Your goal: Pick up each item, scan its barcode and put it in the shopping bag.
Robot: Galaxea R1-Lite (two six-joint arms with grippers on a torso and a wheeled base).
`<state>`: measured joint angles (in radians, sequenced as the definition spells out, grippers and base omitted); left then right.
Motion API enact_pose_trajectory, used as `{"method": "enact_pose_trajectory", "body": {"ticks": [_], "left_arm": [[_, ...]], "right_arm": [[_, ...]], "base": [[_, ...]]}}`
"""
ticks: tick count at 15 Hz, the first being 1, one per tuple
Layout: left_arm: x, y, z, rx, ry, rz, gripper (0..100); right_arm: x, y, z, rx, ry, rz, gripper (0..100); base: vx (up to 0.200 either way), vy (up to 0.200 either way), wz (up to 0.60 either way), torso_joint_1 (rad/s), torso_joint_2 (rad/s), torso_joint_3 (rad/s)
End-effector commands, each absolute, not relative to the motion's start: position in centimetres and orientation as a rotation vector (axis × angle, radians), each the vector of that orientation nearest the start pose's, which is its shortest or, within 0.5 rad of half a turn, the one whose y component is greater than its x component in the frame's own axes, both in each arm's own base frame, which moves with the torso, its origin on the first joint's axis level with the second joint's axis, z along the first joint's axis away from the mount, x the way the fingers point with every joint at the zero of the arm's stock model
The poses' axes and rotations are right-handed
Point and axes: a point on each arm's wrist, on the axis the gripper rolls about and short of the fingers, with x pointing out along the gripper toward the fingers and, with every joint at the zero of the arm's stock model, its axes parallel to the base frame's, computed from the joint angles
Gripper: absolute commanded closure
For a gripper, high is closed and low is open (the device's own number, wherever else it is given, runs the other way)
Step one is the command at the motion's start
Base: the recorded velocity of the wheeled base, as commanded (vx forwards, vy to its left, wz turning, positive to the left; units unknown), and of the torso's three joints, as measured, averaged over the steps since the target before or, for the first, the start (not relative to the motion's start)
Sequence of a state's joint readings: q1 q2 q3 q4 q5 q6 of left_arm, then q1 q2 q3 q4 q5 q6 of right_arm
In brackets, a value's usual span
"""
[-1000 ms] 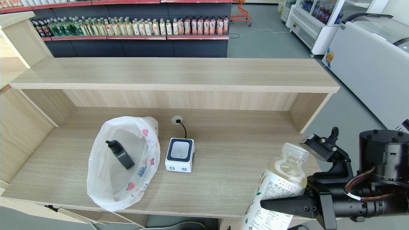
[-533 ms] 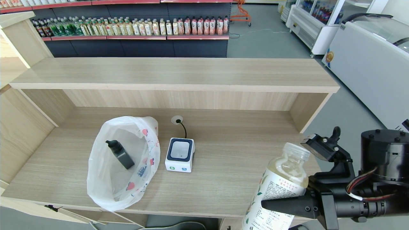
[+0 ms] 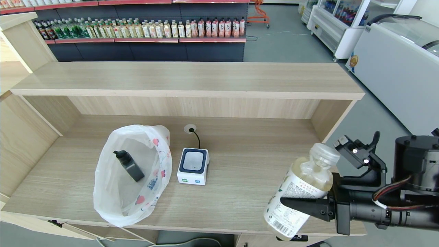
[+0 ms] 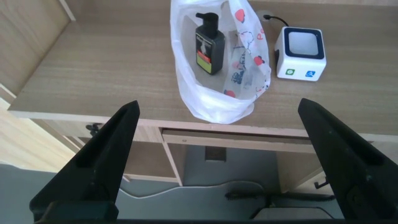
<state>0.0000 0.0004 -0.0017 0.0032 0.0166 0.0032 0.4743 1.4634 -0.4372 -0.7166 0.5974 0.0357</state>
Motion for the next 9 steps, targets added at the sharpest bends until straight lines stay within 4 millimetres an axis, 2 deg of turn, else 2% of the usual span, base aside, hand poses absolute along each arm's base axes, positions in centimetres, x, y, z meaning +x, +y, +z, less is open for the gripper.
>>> {"method": "enact_pose_trajectory", "body": {"ticks": [1, 2, 3, 6, 9], "left_arm": [[-2.3, 0.0, 7.6, 0.003, 0.002, 0.017, 0], [-2.3, 0.0, 7.6, 0.003, 0.002, 0.017, 0], [-2.3, 0.0, 7.6, 0.003, 0.002, 0.017, 0], [-2.3, 0.0, 7.6, 0.003, 0.002, 0.017, 0], [-2.3, 0.0, 7.6, 0.003, 0.002, 0.017, 0]], "right_arm": [[19.7, 9.9, 16.0, -0.179, 0.220, 0.856, 100], [20.2, 8.5, 16.5, -0.364, 0.121, 0.688, 100], [20.4, 7.8, 17.1, -0.440, 0.037, 0.635, 100], [20.7, 6.3, 17.2, -0.733, -0.106, 0.533, 100], [20.9, 6.2, 16.5, -0.851, -0.157, 0.520, 100]], "base": [[0.000, 0.000, 0.00, 0.000, 0.00, 0.000], [0.000, 0.000, 0.00, 0.000, 0.00, 0.000], [0.000, 0.000, 0.00, 0.000, 0.00, 0.000], [0.000, 0.000, 0.00, 0.000, 0.00, 0.000], [0.000, 0.000, 0.00, 0.000, 0.00, 0.000]]}}
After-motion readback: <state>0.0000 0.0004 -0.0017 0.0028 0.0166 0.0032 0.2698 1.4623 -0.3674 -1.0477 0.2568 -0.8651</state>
